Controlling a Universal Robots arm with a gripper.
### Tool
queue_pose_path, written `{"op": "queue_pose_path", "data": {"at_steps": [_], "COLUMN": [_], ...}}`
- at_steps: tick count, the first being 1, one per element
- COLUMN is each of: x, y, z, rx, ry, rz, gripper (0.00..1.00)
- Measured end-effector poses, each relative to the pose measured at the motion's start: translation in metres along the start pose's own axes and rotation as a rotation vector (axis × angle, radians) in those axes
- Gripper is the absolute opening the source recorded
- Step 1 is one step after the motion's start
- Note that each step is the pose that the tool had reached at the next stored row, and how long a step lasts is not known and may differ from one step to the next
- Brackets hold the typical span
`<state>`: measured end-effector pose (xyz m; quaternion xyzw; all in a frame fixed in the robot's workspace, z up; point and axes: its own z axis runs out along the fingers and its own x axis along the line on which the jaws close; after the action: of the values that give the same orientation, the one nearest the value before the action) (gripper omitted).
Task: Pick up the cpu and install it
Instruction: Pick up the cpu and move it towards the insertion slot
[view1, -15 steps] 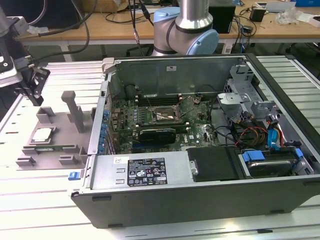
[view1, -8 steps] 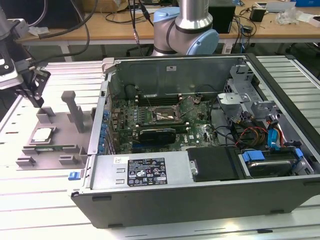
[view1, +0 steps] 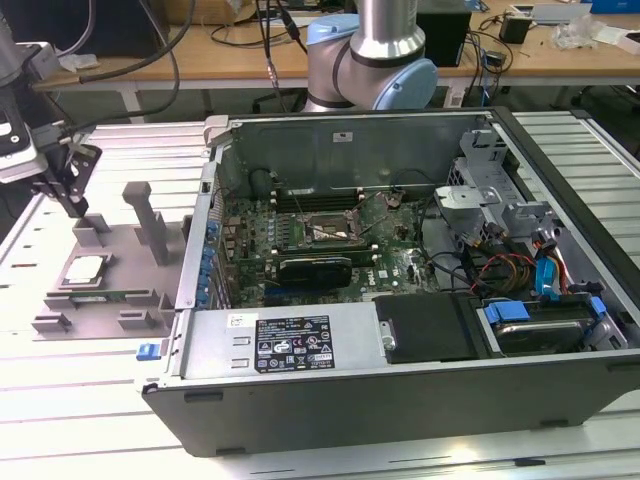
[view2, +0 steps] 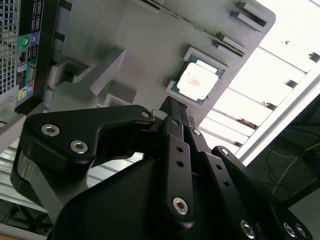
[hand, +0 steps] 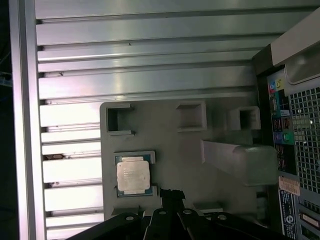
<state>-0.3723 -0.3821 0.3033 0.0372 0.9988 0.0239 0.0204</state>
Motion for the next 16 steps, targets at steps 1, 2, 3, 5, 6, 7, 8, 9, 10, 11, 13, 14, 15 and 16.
{"op": "queue_pose_path", "data": {"at_steps": [1, 2, 3, 5, 6, 7, 8, 9, 10, 11, 13, 14, 15, 16], "x": [0.0001, 0.0002, 0.0003, 0.0004, 0.0005, 0.0008, 0.0010, 0.0015, 0.0027, 0.0038, 0.0073, 0.0097, 0.0111, 0.0124], "y": [0.0000, 0.0000, -0.0001, -0.0002, -0.0002, -0.0003, -0.0004, -0.0006, -0.0007, -0.0009, -0.0014, -0.0017, -0.0019, -0.0020], "z": [0.0006, 0.0010, 0.0017, 0.0030, 0.0042, 0.0060, 0.0076, 0.0105, 0.0134, 0.0151, 0.0190, 0.0213, 0.0229, 0.0240], "rx": [-0.0001, -0.0001, -0.0001, -0.0001, -0.0001, -0.0001, -0.0001, 0.0000, -0.0001, 0.0000, -0.0001, -0.0001, -0.0002, -0.0001], "ry": [-0.0001, -0.0001, -0.0001, -0.0001, -0.0001, -0.0001, -0.0001, -0.0001, -0.0001, 0.0000, 0.0000, -0.0001, -0.0002, -0.0001], "rz": [0.000, 0.000, 0.000, 0.000, 0.000, 0.000, 0.000, 0.000, 0.000, 0.000, 0.000, 0.000, 0.000, 0.000], "gripper": [0.11, 0.11, 0.11, 0.11, 0.11, 0.11, 0.11, 0.11, 0.11, 0.11, 0.11, 0.11, 0.11, 0.11]}}
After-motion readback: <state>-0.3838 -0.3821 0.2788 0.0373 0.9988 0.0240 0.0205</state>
